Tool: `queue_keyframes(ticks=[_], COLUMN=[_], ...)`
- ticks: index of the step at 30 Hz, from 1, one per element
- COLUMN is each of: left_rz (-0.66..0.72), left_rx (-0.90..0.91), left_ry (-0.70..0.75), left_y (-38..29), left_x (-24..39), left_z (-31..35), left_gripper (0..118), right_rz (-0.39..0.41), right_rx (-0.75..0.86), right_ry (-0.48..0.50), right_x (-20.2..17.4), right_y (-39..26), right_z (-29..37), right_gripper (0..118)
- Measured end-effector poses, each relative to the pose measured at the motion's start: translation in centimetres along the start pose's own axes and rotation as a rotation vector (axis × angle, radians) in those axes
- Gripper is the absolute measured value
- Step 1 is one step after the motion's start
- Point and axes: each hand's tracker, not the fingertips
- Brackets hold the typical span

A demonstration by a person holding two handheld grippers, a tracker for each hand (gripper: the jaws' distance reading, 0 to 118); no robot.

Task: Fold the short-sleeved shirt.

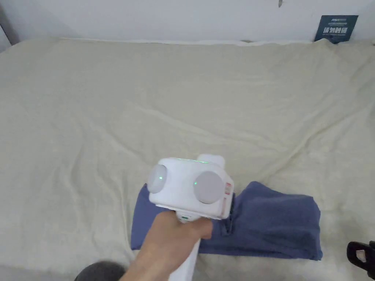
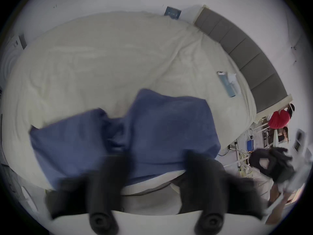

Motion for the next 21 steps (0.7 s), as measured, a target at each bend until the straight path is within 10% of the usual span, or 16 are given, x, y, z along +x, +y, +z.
queue_keyframes(ticks=[5,11,16,21], left_rz=[-0.049,-0.317,-0.503,-0.243], left_rx=[-0.059,-0.154,0.018,0.029], left_ry=[0.597,0.814,0.684,0.025], left_y=[2.3,-1.4,-5.8,-0.9], left_x=[-7.9,0.2,13.7,11.2], left_z=[-5.1,-12.0,-13.6,-7.3], left_gripper=[0,0,0,0], right_rz=[0.003,-0.011,-0.061,-0.075], right_rx=[-0.018,-0.024,-0.008,0.021], right_ry=[0.030,0.042,0.011,-0.006], right_x=[-0.6,-0.9,-0.5,-1.1], right_y=[-0.4,-1.2,-1.0,-0.6], right_z=[-1.1,-0.6,0.5,1.6], right_gripper=[0,0,0,0])
